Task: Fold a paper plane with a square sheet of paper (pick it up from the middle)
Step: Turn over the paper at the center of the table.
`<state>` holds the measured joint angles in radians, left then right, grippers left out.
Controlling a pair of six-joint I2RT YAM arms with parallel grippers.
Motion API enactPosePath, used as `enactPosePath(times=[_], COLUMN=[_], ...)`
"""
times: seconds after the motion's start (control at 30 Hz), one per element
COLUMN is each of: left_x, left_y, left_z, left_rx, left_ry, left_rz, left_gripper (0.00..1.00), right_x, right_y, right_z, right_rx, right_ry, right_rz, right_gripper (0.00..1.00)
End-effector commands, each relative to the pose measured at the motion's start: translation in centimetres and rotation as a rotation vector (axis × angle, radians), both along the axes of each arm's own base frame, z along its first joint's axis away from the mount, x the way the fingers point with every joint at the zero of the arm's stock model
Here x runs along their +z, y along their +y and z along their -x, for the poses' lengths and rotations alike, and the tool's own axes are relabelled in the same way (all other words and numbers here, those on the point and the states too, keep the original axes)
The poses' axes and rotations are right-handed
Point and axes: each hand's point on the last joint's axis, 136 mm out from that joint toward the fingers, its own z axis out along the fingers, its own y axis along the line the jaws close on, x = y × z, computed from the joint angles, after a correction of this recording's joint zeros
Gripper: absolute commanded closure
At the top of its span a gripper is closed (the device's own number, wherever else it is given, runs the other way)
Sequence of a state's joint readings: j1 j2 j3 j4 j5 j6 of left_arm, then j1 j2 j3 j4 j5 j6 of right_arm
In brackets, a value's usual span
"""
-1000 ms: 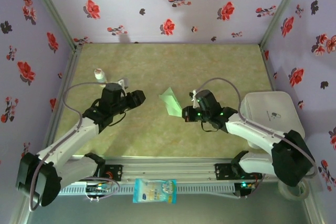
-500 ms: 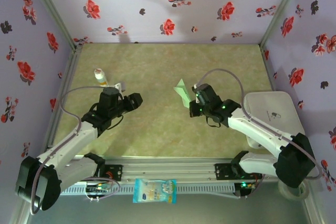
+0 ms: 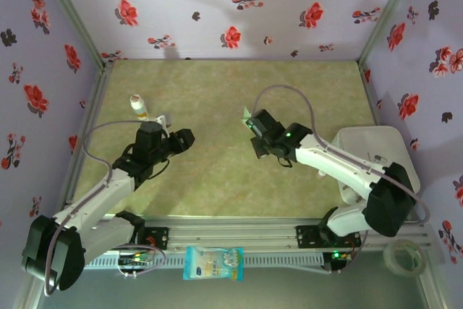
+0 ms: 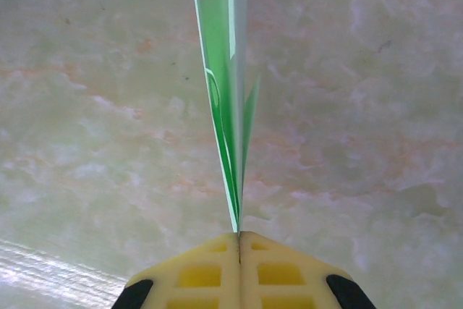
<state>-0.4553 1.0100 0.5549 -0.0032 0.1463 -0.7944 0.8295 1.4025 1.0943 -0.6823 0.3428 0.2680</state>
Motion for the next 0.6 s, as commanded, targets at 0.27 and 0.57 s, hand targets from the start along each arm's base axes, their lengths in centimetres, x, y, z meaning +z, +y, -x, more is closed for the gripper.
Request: enactPosePath(times=[0.27,0.57], left_x=[0.2,-0.2], left_y=[0.7,1.9], left_z=[-0.5,-0.2], left_rx=[0.028,0.071], left_ry=[0.001,0.036], left_rz=[0.029,0.023], left_gripper=[0.5,0.5], right_x=[-0.3,-6.3], right_y=[-0.1,5.6], right_z=[0.6,5.3], right_rx=[0.091,0.292], right_ry=[-0.121,0.099], right_rz=[0.409,0.389], right_gripper=[0.97,0.91])
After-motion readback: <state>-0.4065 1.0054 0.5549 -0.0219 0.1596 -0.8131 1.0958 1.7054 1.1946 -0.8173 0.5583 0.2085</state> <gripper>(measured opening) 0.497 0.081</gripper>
